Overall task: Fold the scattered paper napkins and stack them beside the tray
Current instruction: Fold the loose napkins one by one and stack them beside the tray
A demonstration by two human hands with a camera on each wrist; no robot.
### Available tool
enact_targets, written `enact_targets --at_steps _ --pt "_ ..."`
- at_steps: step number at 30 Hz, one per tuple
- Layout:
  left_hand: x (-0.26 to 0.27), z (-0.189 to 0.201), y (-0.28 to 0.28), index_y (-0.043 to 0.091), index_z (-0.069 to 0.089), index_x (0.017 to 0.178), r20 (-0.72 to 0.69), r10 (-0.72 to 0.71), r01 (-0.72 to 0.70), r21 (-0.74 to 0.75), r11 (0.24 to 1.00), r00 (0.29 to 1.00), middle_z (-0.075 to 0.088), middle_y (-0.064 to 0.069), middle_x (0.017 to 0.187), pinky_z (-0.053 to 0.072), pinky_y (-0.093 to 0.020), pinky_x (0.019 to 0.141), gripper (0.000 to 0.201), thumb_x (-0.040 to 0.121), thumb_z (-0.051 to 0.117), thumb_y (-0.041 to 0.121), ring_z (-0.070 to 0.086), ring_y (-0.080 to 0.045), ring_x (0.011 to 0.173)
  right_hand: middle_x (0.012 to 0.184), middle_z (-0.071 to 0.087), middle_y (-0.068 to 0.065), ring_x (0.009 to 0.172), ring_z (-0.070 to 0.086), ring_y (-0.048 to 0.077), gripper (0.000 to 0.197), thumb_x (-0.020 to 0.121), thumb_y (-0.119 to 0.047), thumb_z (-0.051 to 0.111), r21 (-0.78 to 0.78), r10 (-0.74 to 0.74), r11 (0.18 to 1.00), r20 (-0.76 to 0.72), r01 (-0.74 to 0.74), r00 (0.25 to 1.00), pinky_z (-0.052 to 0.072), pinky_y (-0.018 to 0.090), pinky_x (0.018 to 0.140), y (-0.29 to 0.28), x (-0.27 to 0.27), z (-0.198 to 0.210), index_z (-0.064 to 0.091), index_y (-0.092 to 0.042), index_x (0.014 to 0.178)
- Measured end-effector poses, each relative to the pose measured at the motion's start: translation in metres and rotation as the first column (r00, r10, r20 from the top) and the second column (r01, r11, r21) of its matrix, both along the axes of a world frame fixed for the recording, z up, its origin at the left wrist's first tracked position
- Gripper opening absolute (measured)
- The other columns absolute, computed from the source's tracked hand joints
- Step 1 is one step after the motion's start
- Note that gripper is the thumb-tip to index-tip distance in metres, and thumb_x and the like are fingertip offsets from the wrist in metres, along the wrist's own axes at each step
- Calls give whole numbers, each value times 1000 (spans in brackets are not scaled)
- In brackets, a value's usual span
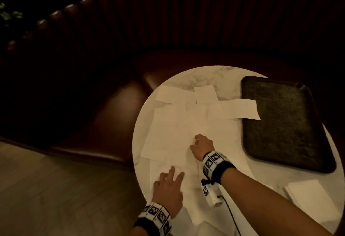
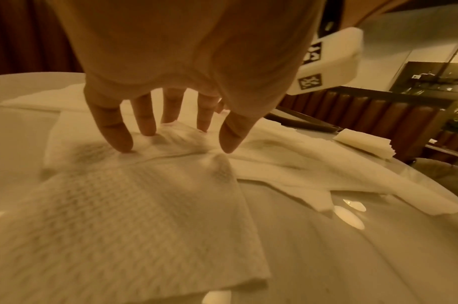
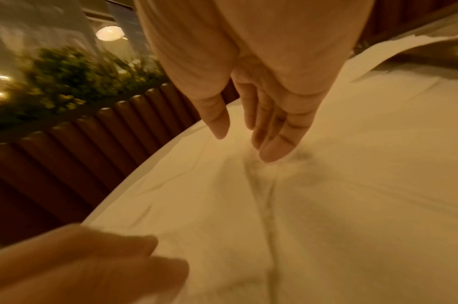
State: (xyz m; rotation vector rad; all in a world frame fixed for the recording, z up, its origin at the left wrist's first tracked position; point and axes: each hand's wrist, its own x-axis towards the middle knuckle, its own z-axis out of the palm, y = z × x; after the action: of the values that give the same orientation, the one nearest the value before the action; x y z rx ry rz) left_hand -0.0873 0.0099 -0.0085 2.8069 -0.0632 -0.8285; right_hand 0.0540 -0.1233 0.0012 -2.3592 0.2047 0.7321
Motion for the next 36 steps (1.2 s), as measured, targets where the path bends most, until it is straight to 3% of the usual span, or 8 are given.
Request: enact_targets --at_steps 7,10,12,18,21,24,28,36 --pt "1 -3 18 34 23 146 21 -35 37 -83 996 999 8 -3 162 33 -48 109 55 96 46 32 24 -31 139 128 56 13 118 53 31 41 89 -23 60 -17 -173 985 -23 173 985 43 29 91 35 15 -10 52 -7 127" --pt "6 -2 23 31 27 146 40 12 -7 -131 991 999 21 1 157 32 -45 109 49 99 39 38 30 -28 135 91 58 9 89 55 26 9 88 -20 61 37 -191 981 19 190 981 41 28 77 36 15 -8 59 -13 87" --pt "12 2 27 30 31 145 50 144 -130 -223 966 988 33 6 149 31 -42 109 46 101 33 43 34 -23 131 67 48 2 69 46 22 30 87 -18 64 119 -215 970 34 210 976 37 27 68 29 11 -2 46 -15 63" --pt "42 30 36 34 35 139 -57 531 -433 -656 618 845 51 6 129 35 -35 108 45 97 46 48 42 -17 127 72 56 13 68 50 23 20 84 -12 69 520 -374 778 -70 354 925 40 33 61 -17 -24 50 62 6 84" --pt "49 60 26 45 25 139 -220 480 -434 -808 399 850 57 7 128 40 -39 108 69 83 64 56 49 -13 126 84 62 27 76 56 28 20 82 -16 70 637 -407 664 -130 390 904 43 42 71 -39 -44 84 65 2 90" --pt "45 91 9 48 22 143 -157 411 -298 -904 306 898 69 4 110 47 -37 101 84 77 75 44 63 -13 109 81 67 17 75 57 29 5 88 -7 64 689 -489 571 -152 446 859 43 42 73 -59 -67 114 67 -2 88" --pt "28 122 -21 50 40 136 85 405 -79 -924 373 910 68 3 89 53 -31 88 72 83 77 18 65 -18 88 85 68 16 78 58 29 14 86 -8 65 719 -605 485 -136 498 785 44 43 74 -78 -95 137 63 2 96" --pt "16 137 -51 38 71 99 322 388 93 -857 506 863 71 21 97 51 -21 81 24 82 76 22 67 -8 91 94 75 7 81 70 20 16 90 -11 61 686 -679 526 -19 504 734 57 36 74 -99 -135 160 61 -17 104"
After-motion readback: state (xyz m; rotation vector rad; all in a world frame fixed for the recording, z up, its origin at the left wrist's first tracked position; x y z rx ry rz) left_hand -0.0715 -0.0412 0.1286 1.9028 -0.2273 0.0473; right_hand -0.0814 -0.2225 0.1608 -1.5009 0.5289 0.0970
